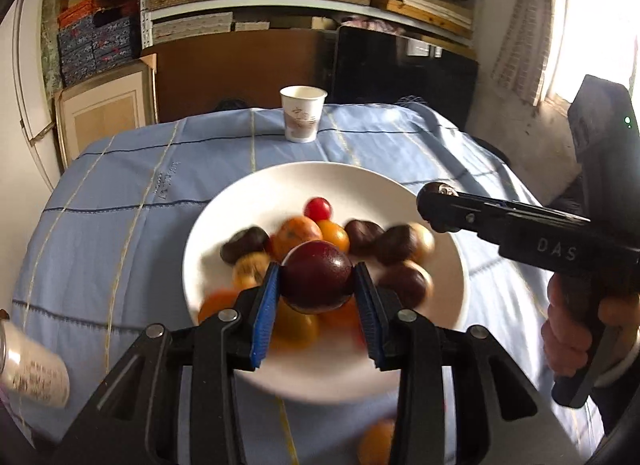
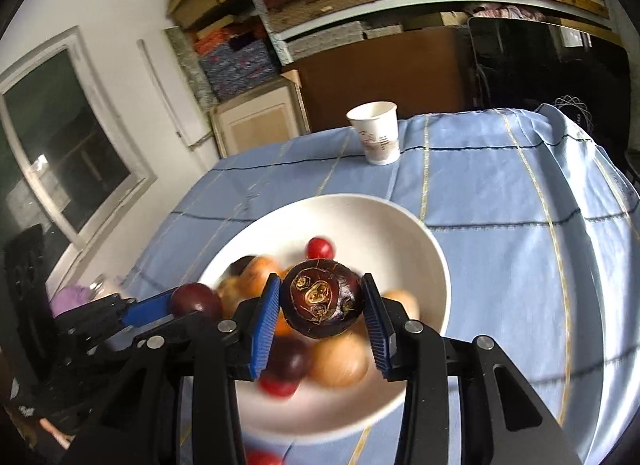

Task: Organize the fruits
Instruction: 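Carry the cracked fruit onto the plate with the right tool while the left tool places the plum, then open and withdraw both tools from the plate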

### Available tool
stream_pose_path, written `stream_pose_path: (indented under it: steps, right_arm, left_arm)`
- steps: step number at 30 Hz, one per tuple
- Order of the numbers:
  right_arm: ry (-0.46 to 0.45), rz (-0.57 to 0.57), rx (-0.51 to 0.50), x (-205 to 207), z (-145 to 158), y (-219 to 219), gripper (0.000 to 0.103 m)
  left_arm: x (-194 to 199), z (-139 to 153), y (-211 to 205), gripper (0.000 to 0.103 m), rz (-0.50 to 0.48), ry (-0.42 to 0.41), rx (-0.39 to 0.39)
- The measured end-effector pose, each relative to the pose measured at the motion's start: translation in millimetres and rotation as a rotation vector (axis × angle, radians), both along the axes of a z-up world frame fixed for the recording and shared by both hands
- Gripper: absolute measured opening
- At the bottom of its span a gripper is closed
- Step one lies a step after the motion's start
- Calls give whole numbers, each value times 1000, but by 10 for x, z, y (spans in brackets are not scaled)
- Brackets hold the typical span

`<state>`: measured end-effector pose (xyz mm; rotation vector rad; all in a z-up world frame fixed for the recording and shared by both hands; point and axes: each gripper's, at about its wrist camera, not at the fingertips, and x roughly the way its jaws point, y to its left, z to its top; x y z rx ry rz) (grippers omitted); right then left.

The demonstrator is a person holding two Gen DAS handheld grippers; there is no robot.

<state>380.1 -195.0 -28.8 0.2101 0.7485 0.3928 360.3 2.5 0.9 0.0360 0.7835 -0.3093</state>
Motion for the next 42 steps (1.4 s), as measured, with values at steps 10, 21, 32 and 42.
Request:
stream_pose_path:
  steps: [10, 21, 32, 42]
  right_arm:
    - [69, -20, -18, 533, -274, 93, 41]
    - [-28, -19, -48, 52, -13, 104, 50]
    - [-131, -97, -37, -952, -113, -167, 65]
    - [29, -15, -15, -1134, -536, -206, 65]
  left_arm:
    - [497, -113, 63, 37, 70, 18, -9]
    - [-30, 197, 129, 72, 103, -104, 8]
    - [-1016, 113, 324, 98, 147, -171, -30]
    - [-1163, -258, 541, 98, 219, -43, -63]
